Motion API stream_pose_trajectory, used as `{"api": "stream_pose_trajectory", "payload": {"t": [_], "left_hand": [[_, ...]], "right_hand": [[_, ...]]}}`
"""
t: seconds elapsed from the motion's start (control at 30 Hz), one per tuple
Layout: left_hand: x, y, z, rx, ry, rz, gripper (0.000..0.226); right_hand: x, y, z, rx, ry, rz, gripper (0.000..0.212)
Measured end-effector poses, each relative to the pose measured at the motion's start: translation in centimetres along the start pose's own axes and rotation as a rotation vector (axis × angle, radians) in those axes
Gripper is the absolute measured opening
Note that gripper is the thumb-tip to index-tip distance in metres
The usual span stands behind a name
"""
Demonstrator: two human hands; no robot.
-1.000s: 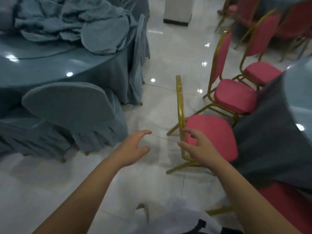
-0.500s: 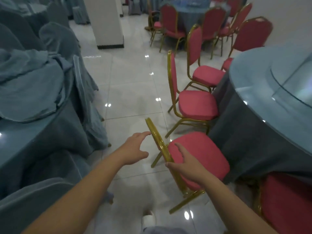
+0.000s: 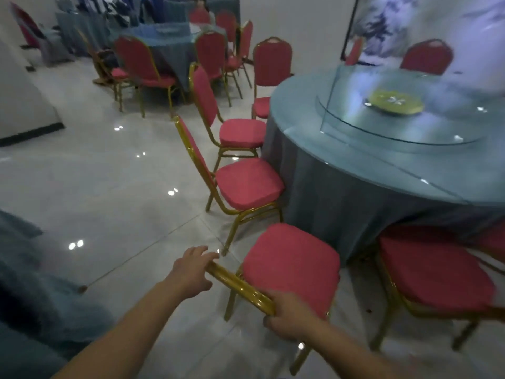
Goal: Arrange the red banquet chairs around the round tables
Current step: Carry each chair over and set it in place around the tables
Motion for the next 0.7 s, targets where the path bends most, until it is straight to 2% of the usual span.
{"api": "stream_pose_trajectory", "payload": {"t": [0.1, 0.17, 0.23, 0.33, 0.47, 0.6, 0.7], "left_hand": [[1.0, 3.7, 0.4, -0.049, -0.01, 0.238, 0.041], [1.3, 5.6, 0.7, -0.079, -0.05, 0.352, 0.036], [1.7, 7.3, 0.9, -0.083, -0.08, 0.417, 0.034], [2.2, 10.1, 0.7, -0.077, -0.074, 0.435, 0.033], [3.4, 13.6, -0.2, -0.062, -0.077, 0.443, 0.028], [6.2, 15.5, -1.0, -0.038, -0.131, 0.461, 0.03], [9.0, 16.1, -1.9, -0.075, -0.169, 0.454, 0.035]], "right_hand": [[-1.2, 0.5, -0.2, -0.03, 0.068, 0.096, 0.059], [-2.4, 1.4, -1.0, -0.021, 0.139, 0.167, 0.054], [-3.7, 2.8, -2.1, 0.006, 0.235, 0.257, 0.038], [-6.1, 5.7, -4.3, 0.018, 0.438, 0.402, 0.01], [-9.0, 9.0, -7.2, -0.002, 0.68, 0.577, 0.011], [-8.3, 10.9, -9.7, 0.116, 0.68, 0.627, 0.011], [-6.1, 12.1, -11.6, 0.182, 0.662, 0.59, 0.008]]}}
Point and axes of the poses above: each hand's wrist, its own x-axis towards the middle knuckle, its own z-axis out of the palm, y = z × x, the point moved 8 cm from there along x, towards the middle knuckle, and after that the axes turned 9 degrees about x, right-handed, at the moved point
